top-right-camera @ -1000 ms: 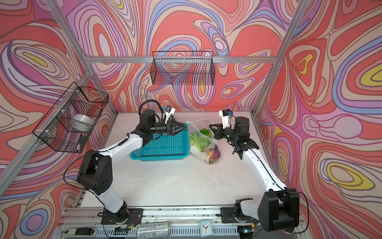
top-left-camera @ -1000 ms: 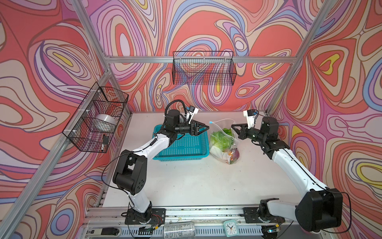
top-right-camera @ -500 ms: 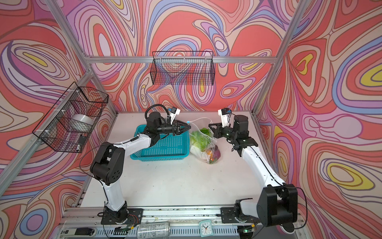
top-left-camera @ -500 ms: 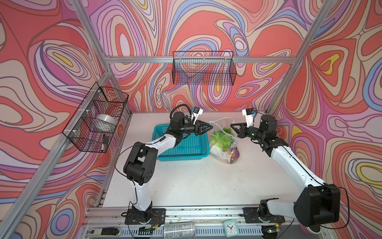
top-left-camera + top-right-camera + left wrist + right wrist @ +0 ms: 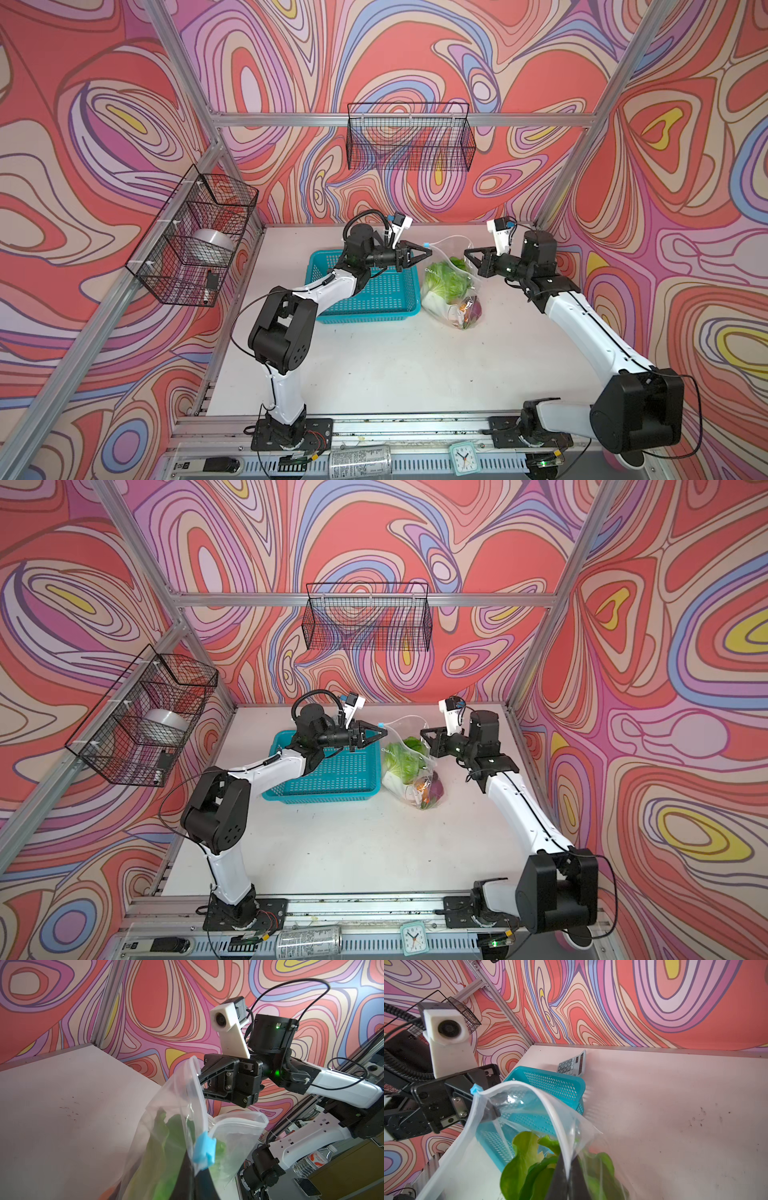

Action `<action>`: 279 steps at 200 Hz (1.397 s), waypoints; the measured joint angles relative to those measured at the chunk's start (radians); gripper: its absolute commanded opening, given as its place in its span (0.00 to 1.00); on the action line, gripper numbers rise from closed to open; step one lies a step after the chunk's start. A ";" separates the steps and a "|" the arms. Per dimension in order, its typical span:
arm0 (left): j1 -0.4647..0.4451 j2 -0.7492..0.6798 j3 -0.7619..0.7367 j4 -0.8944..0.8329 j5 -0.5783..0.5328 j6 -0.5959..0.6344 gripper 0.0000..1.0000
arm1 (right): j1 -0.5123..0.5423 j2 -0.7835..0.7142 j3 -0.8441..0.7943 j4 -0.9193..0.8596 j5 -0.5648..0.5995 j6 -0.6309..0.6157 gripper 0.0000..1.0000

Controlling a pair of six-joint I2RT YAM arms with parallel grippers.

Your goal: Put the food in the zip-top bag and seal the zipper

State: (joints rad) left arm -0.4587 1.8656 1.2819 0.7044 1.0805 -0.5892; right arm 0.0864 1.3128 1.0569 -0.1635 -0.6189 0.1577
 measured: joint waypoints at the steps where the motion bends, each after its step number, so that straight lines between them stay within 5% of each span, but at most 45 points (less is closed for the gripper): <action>1: 0.000 -0.002 0.000 -0.003 0.000 0.002 0.00 | 0.000 0.000 0.003 -0.003 0.002 -0.006 0.32; 38: -0.001 -0.066 0.039 -0.188 -0.010 0.094 0.00 | -0.001 -0.002 0.112 -0.077 0.033 -0.046 0.52; 95: -0.037 -0.101 0.189 -0.546 -0.064 0.311 0.00 | 0.018 -0.004 0.340 -0.212 0.003 -0.125 0.57; 120: -0.059 -0.107 0.218 -0.650 -0.090 0.386 0.00 | 0.136 0.003 0.389 -0.275 0.028 -0.210 0.57; 151: -0.070 -0.111 0.227 -0.716 -0.102 0.435 0.00 | 0.245 0.055 0.436 -0.328 0.027 -0.311 0.56; 192: -0.070 -0.113 0.227 -0.734 -0.110 0.456 0.00 | 0.247 0.111 0.436 -0.377 0.028 -0.416 0.50; 245: -0.070 -0.118 0.227 -0.735 -0.113 0.464 0.00 | 0.247 0.132 0.436 -0.392 0.004 -0.505 0.31; 279: -0.070 -0.121 0.226 -0.747 -0.117 0.480 0.00 | 0.247 0.150 0.436 -0.393 -0.012 -0.523 0.31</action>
State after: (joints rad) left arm -0.5285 1.7443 1.5082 -0.0425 0.9638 -0.1093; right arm 0.3336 1.4624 1.4925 -0.5560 -0.6312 -0.3649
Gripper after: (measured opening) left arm 0.046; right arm 0.308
